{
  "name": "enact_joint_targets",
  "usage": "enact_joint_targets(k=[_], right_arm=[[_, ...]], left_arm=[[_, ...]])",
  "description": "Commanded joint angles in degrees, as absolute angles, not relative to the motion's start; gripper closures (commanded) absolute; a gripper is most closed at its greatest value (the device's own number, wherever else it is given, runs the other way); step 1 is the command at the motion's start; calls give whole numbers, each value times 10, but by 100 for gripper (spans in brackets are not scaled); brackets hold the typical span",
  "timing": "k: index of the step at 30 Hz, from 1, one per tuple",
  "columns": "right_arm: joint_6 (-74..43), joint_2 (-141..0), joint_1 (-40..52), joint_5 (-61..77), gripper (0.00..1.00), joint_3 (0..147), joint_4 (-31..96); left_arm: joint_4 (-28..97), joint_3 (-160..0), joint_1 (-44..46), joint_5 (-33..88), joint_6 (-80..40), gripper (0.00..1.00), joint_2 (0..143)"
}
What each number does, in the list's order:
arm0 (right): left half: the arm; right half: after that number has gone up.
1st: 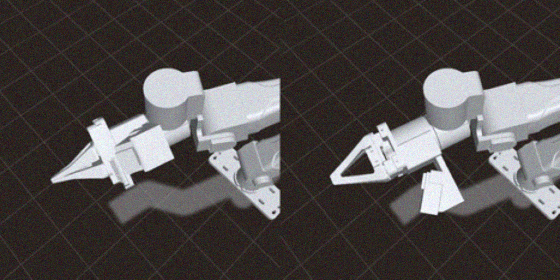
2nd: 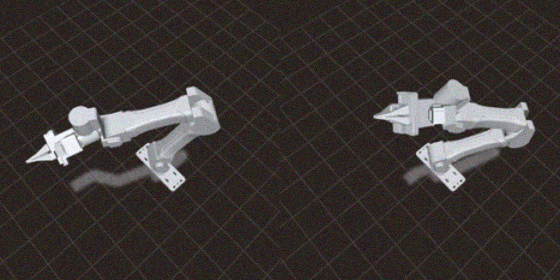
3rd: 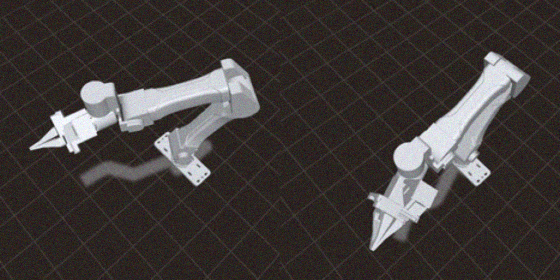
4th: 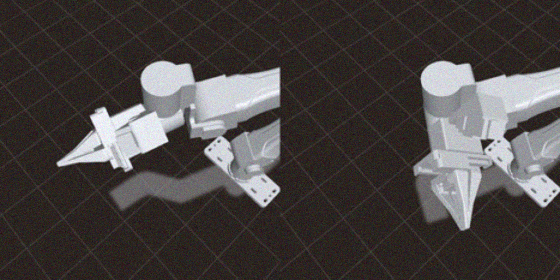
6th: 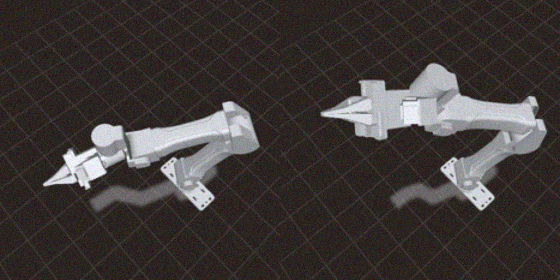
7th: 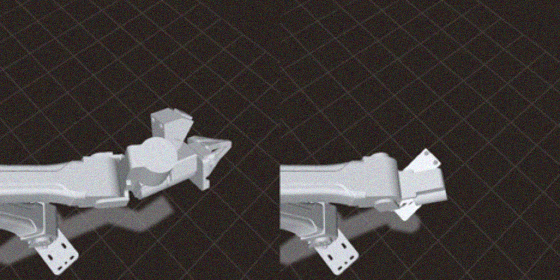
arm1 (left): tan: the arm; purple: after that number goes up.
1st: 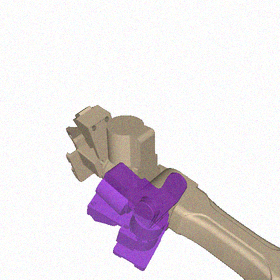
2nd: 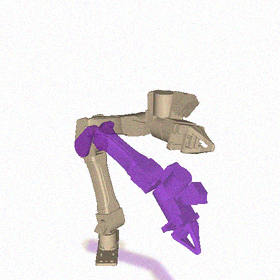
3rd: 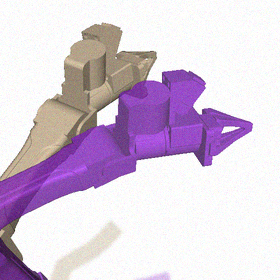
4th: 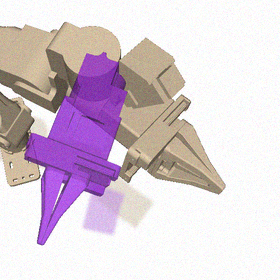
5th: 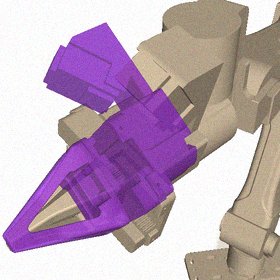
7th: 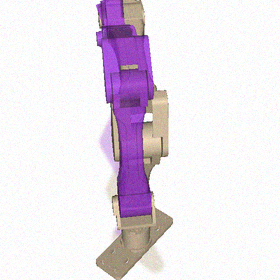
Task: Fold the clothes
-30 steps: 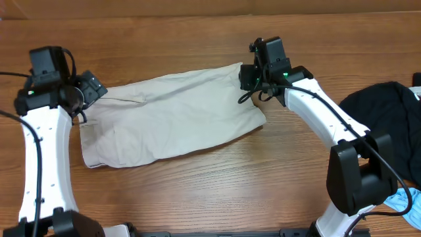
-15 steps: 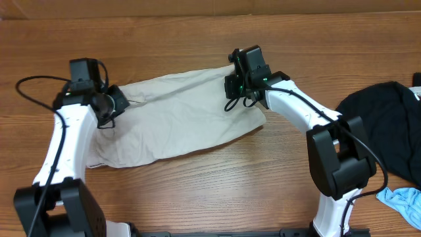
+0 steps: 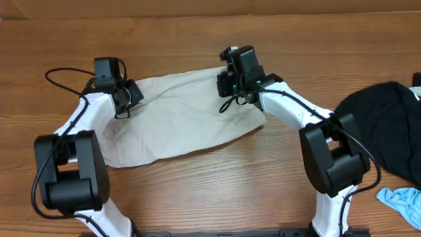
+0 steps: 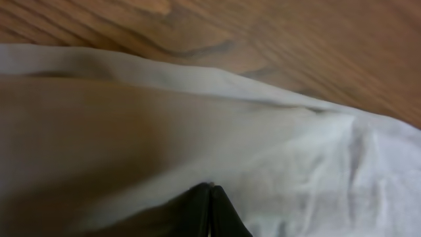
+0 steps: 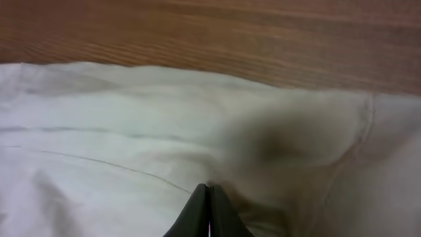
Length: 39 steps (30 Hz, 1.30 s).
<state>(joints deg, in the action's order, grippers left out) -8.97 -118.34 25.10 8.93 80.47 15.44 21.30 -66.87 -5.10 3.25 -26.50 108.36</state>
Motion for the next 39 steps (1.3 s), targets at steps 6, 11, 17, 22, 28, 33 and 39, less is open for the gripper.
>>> enact_joint_targets(k=[6, 11, 17, 22, 28, 33, 39], right_arm=[[-110, -1240, 218, 56, 96, 814, 126], [-120, -1247, 192, 57, 96, 814, 121], [-120, -1234, 171, 85, 96, 833, 165], [-111, -1190, 163, 107, 45, 889, 257], [-57, -1156, 164, 117, 12, 928, 380], [-46, -1162, 164, 117, 11, 906, 451], [-46, -1162, 164, 117, 11, 849, 447]], left_arm=[[157, -666, -49, -20, -257, 94, 1122], [159, -676, -49, -17, -257, 80, 1118], [244, -728, -48, 32, -218, 6, 1093], [378, -817, -49, 27, -201, 0, 1055], [528, -926, -49, 26, -192, 0, 1006], [654, -980, -49, 26, -193, 0, 977], [731, -977, -49, 25, -193, 0, 972]])
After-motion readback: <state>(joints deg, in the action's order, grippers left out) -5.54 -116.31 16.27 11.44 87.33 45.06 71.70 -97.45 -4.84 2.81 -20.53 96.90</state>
